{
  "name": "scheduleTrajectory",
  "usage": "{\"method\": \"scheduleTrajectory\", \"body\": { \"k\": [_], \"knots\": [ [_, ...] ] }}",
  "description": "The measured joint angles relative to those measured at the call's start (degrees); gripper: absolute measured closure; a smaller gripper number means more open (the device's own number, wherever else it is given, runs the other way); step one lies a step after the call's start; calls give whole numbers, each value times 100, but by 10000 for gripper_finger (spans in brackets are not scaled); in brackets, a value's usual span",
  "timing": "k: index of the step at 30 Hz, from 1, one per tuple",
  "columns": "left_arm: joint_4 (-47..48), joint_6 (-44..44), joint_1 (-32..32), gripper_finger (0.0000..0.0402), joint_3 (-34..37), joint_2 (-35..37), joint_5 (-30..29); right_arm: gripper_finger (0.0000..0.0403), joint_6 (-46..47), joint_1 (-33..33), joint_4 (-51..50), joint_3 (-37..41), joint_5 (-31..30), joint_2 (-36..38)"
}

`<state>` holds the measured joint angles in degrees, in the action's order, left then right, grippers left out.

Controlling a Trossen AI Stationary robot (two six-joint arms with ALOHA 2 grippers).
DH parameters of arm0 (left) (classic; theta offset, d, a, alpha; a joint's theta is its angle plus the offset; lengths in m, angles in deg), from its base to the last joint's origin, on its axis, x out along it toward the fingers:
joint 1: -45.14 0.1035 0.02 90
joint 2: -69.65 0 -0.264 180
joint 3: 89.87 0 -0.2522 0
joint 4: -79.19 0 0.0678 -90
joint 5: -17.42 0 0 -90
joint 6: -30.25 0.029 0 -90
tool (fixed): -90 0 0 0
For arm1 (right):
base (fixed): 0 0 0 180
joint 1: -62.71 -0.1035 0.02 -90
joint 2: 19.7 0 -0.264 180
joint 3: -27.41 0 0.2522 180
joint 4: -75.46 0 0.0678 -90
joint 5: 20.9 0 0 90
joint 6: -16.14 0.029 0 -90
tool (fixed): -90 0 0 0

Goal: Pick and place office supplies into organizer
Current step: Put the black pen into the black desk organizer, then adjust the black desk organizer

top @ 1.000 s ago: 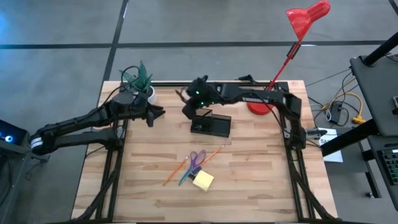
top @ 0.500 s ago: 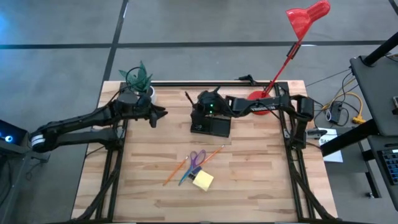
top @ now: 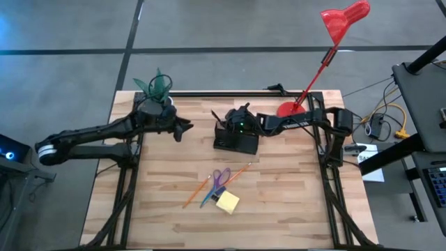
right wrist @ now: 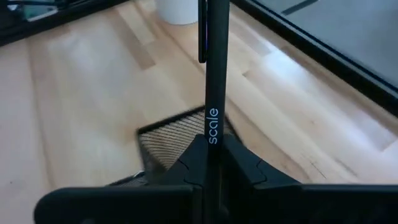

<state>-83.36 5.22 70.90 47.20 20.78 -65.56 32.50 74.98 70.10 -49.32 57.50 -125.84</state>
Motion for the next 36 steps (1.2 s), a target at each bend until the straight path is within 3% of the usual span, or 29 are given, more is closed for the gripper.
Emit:
{"method": "scheduleTrajectory", "body": {
  "k": [6,20,36],
  "knots": [
    [-75,-3,0,265,-5,-15,-67,369,-102,-46,-62,98,376,6],
    [-82,-7,0,265,-5,54,-336,291,-299,-62,-284,52,418,36],
    [-55,-114,-7,265,24,93,-290,222,-308,-95,-1648,-56,433,502]
  ]
}}
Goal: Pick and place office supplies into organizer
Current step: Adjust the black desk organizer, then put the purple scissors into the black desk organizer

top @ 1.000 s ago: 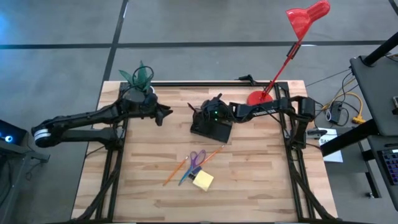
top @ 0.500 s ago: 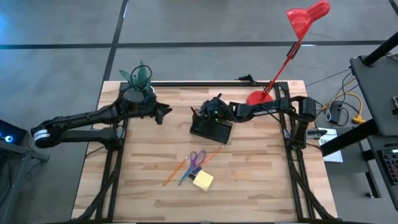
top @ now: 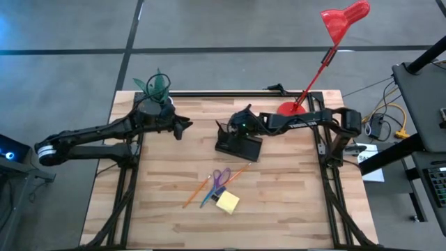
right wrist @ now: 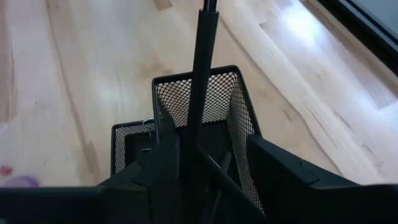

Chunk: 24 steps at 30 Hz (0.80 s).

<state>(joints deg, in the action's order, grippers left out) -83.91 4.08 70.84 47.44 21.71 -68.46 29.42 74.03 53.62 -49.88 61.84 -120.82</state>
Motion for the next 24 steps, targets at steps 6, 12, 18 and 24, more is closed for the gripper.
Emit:
{"method": "scheduleTrajectory", "body": {
  "k": [6,12,18,24],
  "knots": [
    [-11,-54,2,265,7,20,2,215,-27,-34,-431,16,-3,196],
    [-17,-68,2,265,9,-2,-2,221,-317,-34,-529,30,-129,228],
    [-23,-199,-8,265,-13,-2,-2,222,-732,-32,-563,-167,-560,312],
    [-190,-204,-77,265,-9,24,7,222,-1216,-32,-571,-377,-654,422]
  ]
}}
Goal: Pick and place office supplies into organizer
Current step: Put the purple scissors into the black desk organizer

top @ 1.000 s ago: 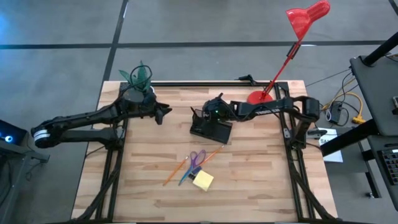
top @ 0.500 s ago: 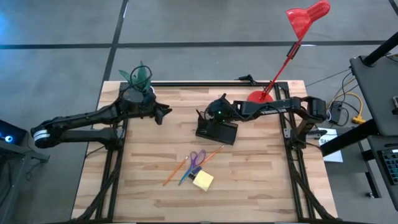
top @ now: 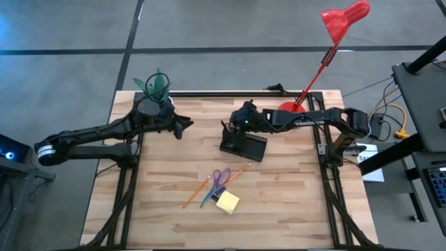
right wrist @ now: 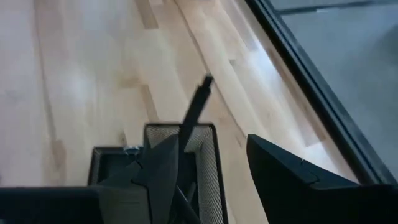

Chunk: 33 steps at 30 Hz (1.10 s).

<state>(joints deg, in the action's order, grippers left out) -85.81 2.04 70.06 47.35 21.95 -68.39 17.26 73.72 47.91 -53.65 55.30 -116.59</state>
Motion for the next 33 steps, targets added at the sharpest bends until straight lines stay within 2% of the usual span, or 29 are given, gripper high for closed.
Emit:
{"method": "scheduleTrajectory", "body": {
  "k": [4,6,8,12,14,16,20,24,30,33],
  "knots": [
    [-7,-6,-76,265,4,4,5,222,159,-80,-278,-52,125,131],
    [0,15,-147,265,31,7,26,222,92,-268,-484,-56,580,150],
    [7,219,-245,265,35,-54,150,222,-296,-610,-712,-45,924,158],
    [15,332,-469,265,37,-221,860,222,-1693,-1278,-683,-43,1045,21],
    [32,311,-653,265,71,-354,969,222,-2430,-1462,-652,-66,1000,-161],
    [40,246,-829,265,120,-552,950,222,-2724,-1566,-590,-117,994,-444],
    [48,-157,-1121,265,149,-999,891,222,-2681,-1680,-556,-478,1035,-1080],
    [-9,-574,-1427,265,147,-1305,902,223,-2657,-1685,-763,-1011,1384,-1617],
    [-78,-1111,-1846,265,149,-1323,880,223,-2701,-1710,-1342,-1554,1436,-2226],
    [-60,-1211,-2016,265,149,-1195,633,223,-2703,-1694,-1514,-1597,1430,-2319]
  ]
}}
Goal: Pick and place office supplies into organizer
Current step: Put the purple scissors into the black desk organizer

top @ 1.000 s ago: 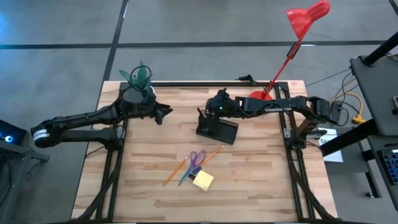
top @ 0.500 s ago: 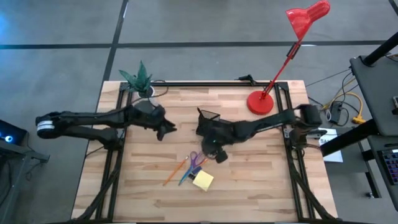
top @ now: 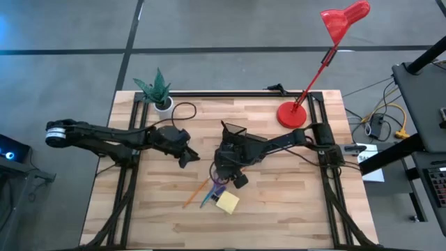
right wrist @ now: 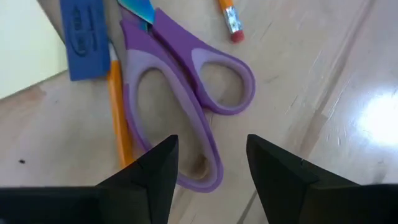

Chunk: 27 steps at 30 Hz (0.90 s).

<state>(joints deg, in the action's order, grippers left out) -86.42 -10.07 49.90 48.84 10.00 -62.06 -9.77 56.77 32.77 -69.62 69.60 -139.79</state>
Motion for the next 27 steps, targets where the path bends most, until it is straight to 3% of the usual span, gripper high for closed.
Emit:
{"method": "scheduleTrajectory", "body": {
  "k": [7,14,20,27],
  "knots": [
    [-32,-2,-179,265,-57,199,-507,223,18,0,-15,10,248,-5],
    [-69,-3,-225,265,-59,303,-520,245,189,76,-102,13,304,-169],
    [-376,-136,-301,265,-59,367,-633,291,314,101,-183,22,318,-171],
    [-318,-95,-322,265,-58,364,-660,377,316,100,-397,63,291,-173]
  ]
}}
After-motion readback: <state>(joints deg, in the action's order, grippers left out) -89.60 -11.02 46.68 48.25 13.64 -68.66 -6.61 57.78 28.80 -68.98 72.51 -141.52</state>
